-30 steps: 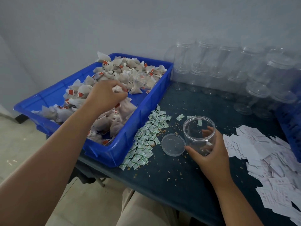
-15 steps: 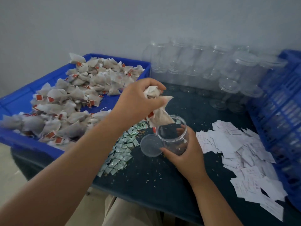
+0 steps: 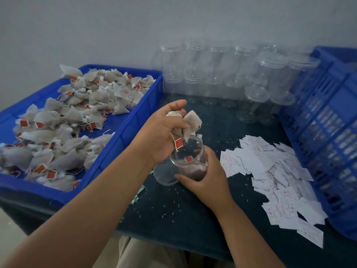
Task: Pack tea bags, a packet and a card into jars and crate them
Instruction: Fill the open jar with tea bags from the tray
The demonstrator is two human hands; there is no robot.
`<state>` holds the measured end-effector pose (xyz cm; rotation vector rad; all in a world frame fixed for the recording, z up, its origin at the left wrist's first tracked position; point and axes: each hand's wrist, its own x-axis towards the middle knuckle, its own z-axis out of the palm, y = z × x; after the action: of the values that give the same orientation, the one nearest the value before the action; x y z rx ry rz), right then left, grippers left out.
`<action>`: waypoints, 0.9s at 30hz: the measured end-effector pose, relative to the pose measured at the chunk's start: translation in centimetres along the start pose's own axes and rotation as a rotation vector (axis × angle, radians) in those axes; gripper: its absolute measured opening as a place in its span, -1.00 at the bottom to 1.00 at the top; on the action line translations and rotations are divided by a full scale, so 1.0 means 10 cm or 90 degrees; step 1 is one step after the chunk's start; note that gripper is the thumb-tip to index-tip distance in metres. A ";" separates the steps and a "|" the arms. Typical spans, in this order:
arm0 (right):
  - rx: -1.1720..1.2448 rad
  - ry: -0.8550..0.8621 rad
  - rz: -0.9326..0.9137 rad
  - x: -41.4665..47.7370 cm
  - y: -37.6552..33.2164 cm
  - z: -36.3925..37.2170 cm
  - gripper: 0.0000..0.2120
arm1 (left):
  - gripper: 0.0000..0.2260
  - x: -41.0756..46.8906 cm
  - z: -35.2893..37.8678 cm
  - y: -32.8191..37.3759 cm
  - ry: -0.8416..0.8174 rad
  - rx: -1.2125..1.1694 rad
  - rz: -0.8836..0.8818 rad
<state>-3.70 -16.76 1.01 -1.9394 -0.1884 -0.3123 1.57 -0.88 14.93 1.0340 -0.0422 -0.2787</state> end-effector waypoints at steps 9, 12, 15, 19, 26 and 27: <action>0.123 0.032 0.038 0.02 -0.02 -0.01 -0.26 | -0.65 -0.08 -0.12 0.10 0.004 0.542 0.185; 0.107 0.037 0.048 0.02 -0.03 -0.02 -0.23 | -0.61 -0.16 -0.04 0.18 -0.114 0.675 0.113; 0.082 0.010 0.049 0.01 -0.03 0.00 -0.19 | -0.56 -0.21 0.01 0.26 -0.166 0.802 0.054; 0.104 0.006 0.050 0.00 -0.04 0.00 -0.19 | -0.82 -0.12 0.06 0.25 -0.045 0.934 0.197; 0.124 0.039 0.060 -0.01 -0.07 -0.03 -0.23 | -0.63 -0.12 0.03 0.06 0.000 0.959 0.177; 0.122 0.037 0.059 0.00 -0.07 -0.03 -0.24 | -0.67 -0.13 0.03 0.05 0.003 0.958 0.178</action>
<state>-3.94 -16.74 1.77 -1.7410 -0.0869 -0.2781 0.35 -0.57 15.59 2.4892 -0.4394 0.0734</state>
